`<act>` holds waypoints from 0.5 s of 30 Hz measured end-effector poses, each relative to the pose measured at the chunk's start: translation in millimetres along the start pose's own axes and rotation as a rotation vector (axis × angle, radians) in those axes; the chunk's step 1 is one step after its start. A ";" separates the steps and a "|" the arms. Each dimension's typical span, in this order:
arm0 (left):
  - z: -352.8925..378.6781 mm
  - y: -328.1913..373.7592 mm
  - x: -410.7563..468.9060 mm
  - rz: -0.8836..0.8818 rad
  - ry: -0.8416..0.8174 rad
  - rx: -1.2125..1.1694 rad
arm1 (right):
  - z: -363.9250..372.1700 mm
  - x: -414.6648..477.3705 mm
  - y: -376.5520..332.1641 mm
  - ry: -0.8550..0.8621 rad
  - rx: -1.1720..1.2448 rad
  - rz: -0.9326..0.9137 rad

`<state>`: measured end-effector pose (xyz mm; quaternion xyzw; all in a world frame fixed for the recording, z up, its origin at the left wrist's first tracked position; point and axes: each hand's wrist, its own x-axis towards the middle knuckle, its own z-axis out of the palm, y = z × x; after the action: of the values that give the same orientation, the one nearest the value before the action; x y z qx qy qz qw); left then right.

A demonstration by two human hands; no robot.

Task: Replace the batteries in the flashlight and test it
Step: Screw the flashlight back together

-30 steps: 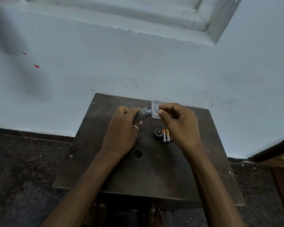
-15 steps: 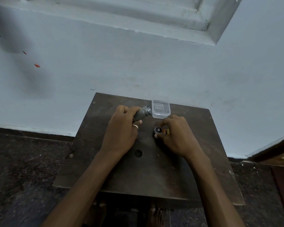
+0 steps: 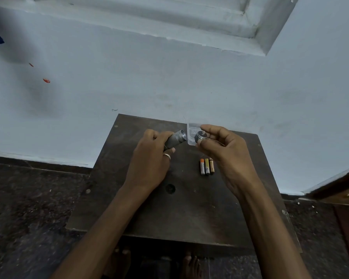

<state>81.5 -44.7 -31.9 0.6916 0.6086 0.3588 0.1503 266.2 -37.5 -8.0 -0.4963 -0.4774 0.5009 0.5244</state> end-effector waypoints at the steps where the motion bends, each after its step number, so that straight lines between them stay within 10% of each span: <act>1: 0.0 0.3 -0.1 0.004 -0.002 0.001 | 0.0 0.7 0.2 0.000 0.027 -0.006; 15: 0.3 0.5 -1.0 0.031 -0.017 0.045 | -4.0 -2.1 -2.5 -0.040 -0.138 -0.071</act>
<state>82.1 -45.7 -32.1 0.7070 0.6047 0.3414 0.1340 270.2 -39.8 -5.7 -0.5038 -0.5384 0.4577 0.4969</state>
